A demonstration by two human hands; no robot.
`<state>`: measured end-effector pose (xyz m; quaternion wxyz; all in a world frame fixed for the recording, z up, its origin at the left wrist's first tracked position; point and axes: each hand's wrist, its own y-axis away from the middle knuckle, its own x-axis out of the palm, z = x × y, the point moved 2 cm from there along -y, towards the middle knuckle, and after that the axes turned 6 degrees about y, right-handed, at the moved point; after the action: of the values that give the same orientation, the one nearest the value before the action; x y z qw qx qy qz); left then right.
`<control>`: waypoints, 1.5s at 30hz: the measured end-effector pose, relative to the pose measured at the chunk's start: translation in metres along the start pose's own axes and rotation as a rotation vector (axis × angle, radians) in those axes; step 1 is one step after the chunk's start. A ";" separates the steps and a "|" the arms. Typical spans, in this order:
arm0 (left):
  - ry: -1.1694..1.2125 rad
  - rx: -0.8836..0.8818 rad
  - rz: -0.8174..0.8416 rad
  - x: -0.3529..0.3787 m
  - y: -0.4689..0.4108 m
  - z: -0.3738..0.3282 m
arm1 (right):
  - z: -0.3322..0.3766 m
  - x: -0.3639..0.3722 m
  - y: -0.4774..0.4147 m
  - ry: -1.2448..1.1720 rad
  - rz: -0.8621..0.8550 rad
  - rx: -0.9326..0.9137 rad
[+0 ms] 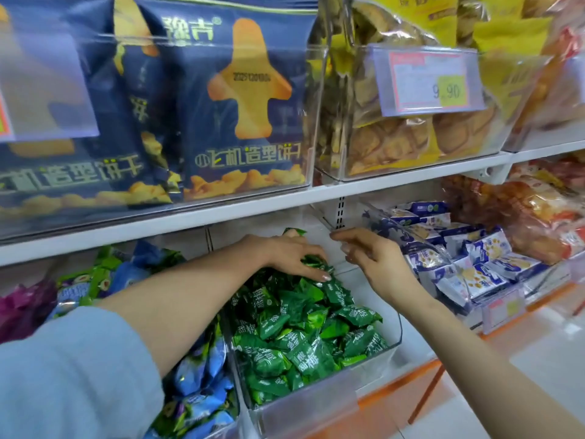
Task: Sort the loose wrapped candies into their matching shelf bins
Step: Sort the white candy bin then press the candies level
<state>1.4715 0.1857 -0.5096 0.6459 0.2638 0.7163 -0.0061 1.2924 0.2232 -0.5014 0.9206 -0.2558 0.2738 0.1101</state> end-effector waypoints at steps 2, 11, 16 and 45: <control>-0.025 -0.044 0.051 0.000 0.003 0.002 | -0.001 0.000 0.000 -0.002 -0.008 -0.007; 0.030 -0.117 0.058 0.000 0.032 0.020 | -0.002 -0.001 0.000 -0.021 -0.008 0.020; 0.027 -0.077 0.034 -0.004 0.048 0.018 | 0.001 -0.003 0.002 -0.035 -0.031 0.024; -0.030 -0.103 0.049 -0.001 0.046 0.026 | -0.008 0.001 -0.001 -0.077 -0.094 0.000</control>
<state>1.5132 0.2162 -0.4972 0.6692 0.2475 0.6994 0.0426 1.2900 0.2186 -0.5073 0.9346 -0.2638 0.2259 0.0764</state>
